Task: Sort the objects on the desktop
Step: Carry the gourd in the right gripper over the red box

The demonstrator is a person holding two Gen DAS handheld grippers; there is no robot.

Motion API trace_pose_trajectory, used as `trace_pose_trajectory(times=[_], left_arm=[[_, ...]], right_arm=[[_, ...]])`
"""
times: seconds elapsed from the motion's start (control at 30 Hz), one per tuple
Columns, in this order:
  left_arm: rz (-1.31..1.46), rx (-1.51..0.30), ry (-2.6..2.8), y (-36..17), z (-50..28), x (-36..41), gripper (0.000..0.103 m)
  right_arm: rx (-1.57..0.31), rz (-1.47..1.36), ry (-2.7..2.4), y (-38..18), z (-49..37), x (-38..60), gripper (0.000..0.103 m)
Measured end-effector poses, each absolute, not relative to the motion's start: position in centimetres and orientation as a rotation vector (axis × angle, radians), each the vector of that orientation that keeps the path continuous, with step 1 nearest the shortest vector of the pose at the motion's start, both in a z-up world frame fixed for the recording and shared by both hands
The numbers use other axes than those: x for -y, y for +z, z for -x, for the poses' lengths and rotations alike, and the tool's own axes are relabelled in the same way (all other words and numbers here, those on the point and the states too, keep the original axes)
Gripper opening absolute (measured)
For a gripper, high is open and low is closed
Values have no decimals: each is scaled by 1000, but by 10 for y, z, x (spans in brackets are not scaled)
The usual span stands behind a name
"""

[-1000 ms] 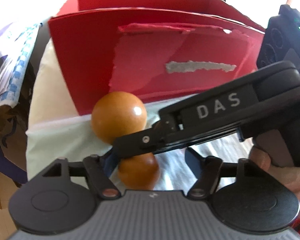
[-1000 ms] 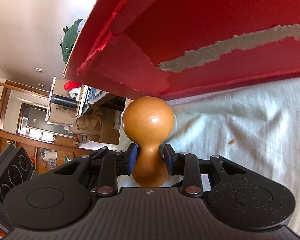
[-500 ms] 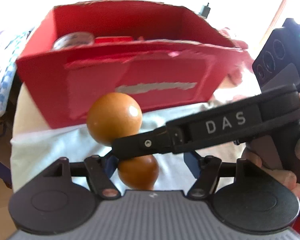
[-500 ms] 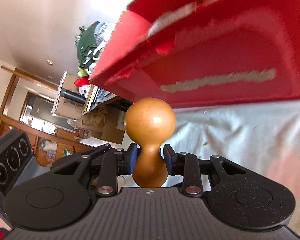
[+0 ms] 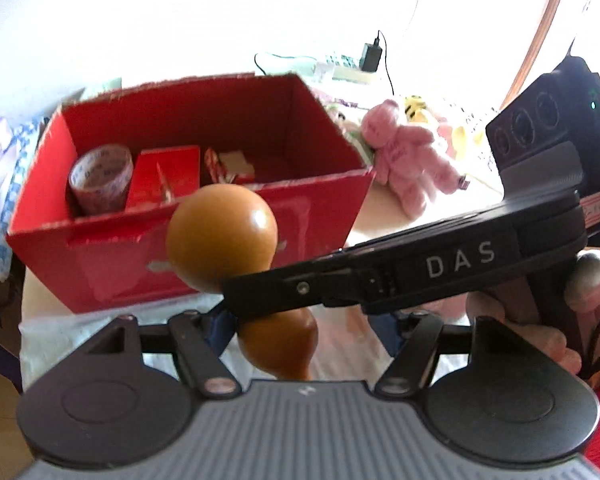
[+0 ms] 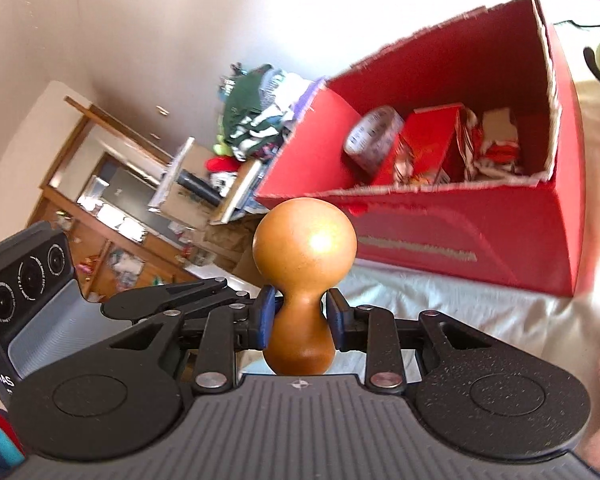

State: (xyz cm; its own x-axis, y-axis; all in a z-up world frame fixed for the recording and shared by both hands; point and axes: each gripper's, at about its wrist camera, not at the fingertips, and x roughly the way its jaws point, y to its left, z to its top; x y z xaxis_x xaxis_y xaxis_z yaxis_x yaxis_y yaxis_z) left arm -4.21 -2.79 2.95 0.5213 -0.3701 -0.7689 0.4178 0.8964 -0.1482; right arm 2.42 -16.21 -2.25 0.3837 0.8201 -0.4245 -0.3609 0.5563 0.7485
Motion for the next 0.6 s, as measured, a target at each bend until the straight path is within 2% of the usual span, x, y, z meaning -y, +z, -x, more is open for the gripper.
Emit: trace_pose_trajectory(times=[0.3,0.6], left_arm=[[-96,-834,-434,63,33,51,75],[-108,-773,-530,81,-17,48,75]], right_arm=[[-828,-704,914,-7,-41,185,31],[-768,-682,786,28,-74,184,31]])
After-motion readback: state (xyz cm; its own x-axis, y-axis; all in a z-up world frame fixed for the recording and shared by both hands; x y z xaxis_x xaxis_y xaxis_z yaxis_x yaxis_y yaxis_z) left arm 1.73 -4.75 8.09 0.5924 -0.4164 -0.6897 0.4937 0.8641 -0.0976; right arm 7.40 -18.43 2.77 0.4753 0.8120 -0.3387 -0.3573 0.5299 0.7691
